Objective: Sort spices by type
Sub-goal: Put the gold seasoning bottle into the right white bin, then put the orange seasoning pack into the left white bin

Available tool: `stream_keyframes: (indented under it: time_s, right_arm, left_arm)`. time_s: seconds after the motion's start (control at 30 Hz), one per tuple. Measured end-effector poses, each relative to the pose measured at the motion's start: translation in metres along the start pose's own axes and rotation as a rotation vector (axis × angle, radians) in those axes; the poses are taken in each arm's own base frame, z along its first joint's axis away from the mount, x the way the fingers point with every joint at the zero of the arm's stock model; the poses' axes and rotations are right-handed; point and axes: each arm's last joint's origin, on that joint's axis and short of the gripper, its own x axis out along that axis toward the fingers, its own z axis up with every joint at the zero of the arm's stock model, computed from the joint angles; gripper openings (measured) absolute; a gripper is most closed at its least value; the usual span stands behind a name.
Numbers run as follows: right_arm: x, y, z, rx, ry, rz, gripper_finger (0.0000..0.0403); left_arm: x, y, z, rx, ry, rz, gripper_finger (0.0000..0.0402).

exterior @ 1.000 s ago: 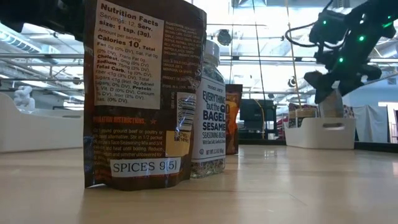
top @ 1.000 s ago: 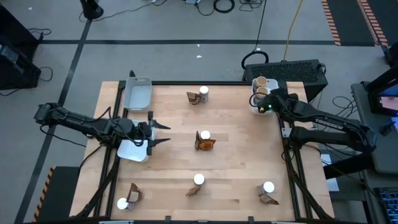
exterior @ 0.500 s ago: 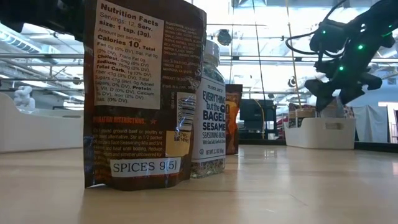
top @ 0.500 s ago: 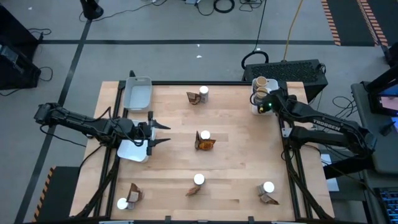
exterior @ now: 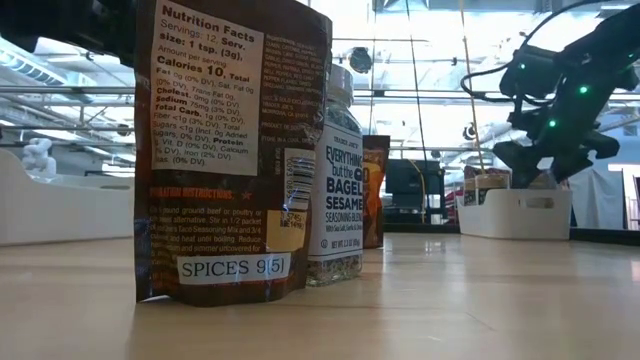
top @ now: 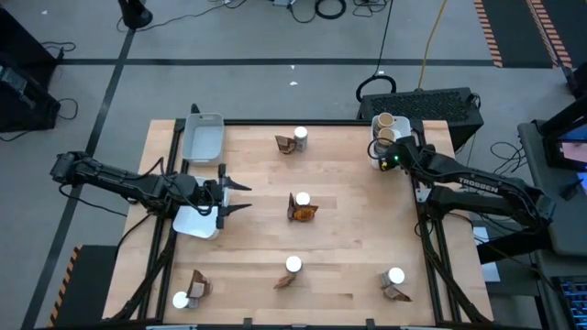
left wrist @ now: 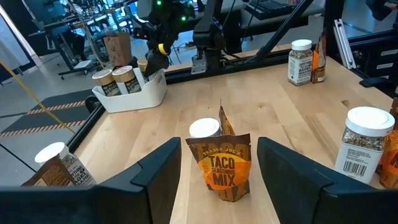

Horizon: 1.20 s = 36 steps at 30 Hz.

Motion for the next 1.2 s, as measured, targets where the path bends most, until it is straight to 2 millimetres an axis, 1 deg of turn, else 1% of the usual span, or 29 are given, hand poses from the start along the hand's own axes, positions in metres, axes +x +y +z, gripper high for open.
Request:
stream_keyframes:
  time_s: [0.17,0.67,0.97,1.2]
  right_arm:
    - [0.000,0.000,0.000,-0.001,-0.003,-0.001,0.0301]
    - [-0.001,0.005,0.008,-0.056,-0.053,0.062,0.0304]
    - [-0.012,0.008,0.027,-0.069,-0.104,0.087,0.0304]
    - [-0.028,0.010,0.050,-0.038,-0.167,0.121,0.0304]
  left_arm:
    - [0.000,0.000,0.000,0.000,0.000,0.000,0.0214]
    - [0.000,0.000,0.000,0.000,0.000,0.000,0.0214]
    - [0.000,0.000,0.000,0.001,0.001,0.000,0.0214]
    - [0.000,0.000,0.000,0.001,0.001,0.000,0.0214]
